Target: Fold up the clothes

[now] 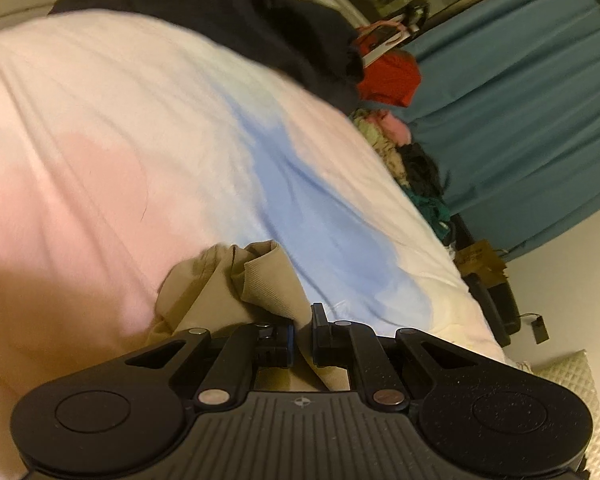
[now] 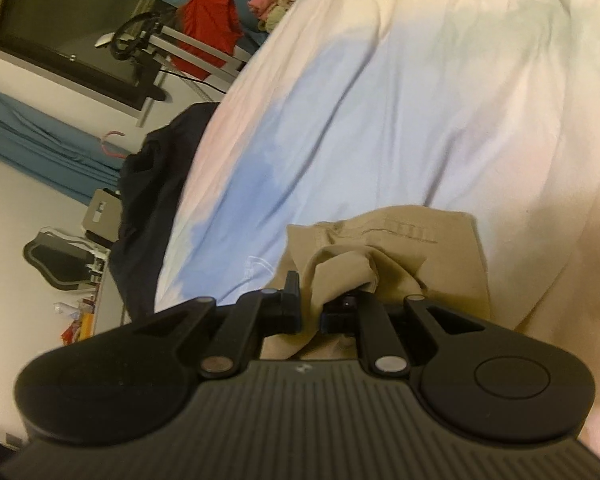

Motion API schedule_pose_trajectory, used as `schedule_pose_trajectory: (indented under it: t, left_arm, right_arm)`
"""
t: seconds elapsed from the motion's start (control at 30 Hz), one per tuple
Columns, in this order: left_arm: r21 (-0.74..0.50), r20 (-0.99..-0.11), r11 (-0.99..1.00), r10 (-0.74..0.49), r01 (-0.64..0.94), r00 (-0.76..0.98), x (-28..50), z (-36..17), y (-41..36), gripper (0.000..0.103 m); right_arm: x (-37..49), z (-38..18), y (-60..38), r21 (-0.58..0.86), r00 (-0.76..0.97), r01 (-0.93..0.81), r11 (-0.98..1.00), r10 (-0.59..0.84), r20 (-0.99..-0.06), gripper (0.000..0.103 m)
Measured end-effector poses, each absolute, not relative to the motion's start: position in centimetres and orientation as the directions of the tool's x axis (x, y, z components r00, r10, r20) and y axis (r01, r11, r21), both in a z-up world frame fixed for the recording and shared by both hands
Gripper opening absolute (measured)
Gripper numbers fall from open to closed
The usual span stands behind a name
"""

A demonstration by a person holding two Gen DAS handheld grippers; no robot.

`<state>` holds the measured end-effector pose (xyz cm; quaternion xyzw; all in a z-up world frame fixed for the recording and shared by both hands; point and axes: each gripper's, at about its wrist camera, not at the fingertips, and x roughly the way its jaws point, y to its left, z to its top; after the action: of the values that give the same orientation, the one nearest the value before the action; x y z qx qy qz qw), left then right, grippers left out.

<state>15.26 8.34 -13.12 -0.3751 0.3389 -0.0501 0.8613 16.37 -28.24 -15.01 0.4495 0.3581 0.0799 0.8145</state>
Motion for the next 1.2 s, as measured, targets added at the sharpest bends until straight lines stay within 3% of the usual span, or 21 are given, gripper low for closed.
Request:
schedule_pose_trajectory:
  t: [0.03,0.1,0.17,0.2,0.23,0.27,0.33,0.43,0.53,0.57,0.7,0.77,0.83,0.9,1.2]
  left_arm:
    - [-0.677,-0.538,0.719,-0.338,-0.157,0.772,15.1,-12.9,8.3,0.008]
    - [-0.671,-0.524,0.729,-0.335,-0.137,0.783,14.9,-12.5,8.2,0.009]
    - [-0.657,-0.522,0.745,-0.337,-0.117,0.783,14.9,-12.4,8.0,0.01]
    - [-0.632,-0.53,0.767,-0.323,-0.111,0.784,14.8,-12.2,7.6,0.012]
    - [-0.605,-0.537,0.789,-0.308,-0.105,0.785,14.7,-11.9,7.3,0.02]
    - [-0.567,-0.543,0.819,-0.288,-0.092,0.789,14.4,-11.4,6.8,0.027]
    - [-0.512,-0.527,0.857,-0.258,-0.06,0.81,13.3,-10.2,5.9,0.063]
    - [-0.444,-0.451,0.895,-0.25,0.027,0.857,10.9,-8.3,5.1,0.076]
    - [-0.394,-0.429,0.915,-0.269,0.089,0.863,9.3,-7.3,4.5,0.078]
    - [-0.38,-0.431,0.919,-0.278,0.107,0.858,8.9,-7.2,4.3,0.078]
    - [-0.307,-0.5,0.942,-0.279,0.134,0.82,9.1,-7.8,3.3,0.08]
    - [-0.265,-0.555,0.956,-0.26,0.129,0.79,9.7,-8.6,2.6,0.08]
    - [-0.232,-0.583,0.964,-0.244,0.13,0.775,10.4,-9.7,2.4,0.08]
    - [-0.2,-0.61,0.971,-0.228,0.13,0.759,11.3,-11.0,2.3,0.08]
    - [-0.147,-0.656,0.977,-0.212,0.153,0.725,14.4,-14.1,2.0,0.08]
  right_arm:
    - [16.4,-14.8,-28.2,0.793,0.735,0.177,0.583,0.458,-0.5,0.014]
    - [16.7,-14.3,-28.1,0.803,0.74,0.147,0.578,0.474,-0.477,0.026]
    - [17.1,-14.0,-27.9,0.82,0.743,0.11,0.562,0.501,-0.443,0.072]
    - [17.2,-13.8,-27.7,0.83,0.746,0.088,0.55,0.516,-0.421,0.078]
    - [17.4,-13.6,-27.5,0.84,0.748,0.066,0.538,0.53,-0.399,0.088]
    - [17.3,-13.4,-27.3,0.842,0.747,0.046,0.537,0.542,-0.385,0.091]
    - [16.8,-12.4,-26.7,0.835,0.748,-0.002,0.551,0.555,-0.364,0.091]
    - [14.8,-10.2,-26.8,0.818,0.785,-0.1,0.567,0.55,-0.285,0.091]
    - [12.2,-7.6,-27.0,0.756,0.849,-0.202,0.623,0.497,-0.183,0.091]
    - [11.9,-7.2,-26.9,0.73,0.852,-0.209,0.651,0.488,-0.192,0.091]
    - [11.5,-6.4,-25.8,0.605,0.845,-0.213,0.767,0.456,-0.281,0.088]
    - [12.3,-7.2,-24.5,0.523,0.818,-0.191,0.831,0.429,-0.384,0.072]
    - [13.3,-8.5,-23.3,0.452,0.785,-0.165,0.877,0.394,-0.478,0.072]
    - [14.3,-10.1,-22.7,0.403,0.759,-0.152,0.903,0.368,-0.537,0.063]
    - [18.1,-14.0,-20.9,0.288,0.711,-0.128,0.949,0.29,-0.64,0.062]
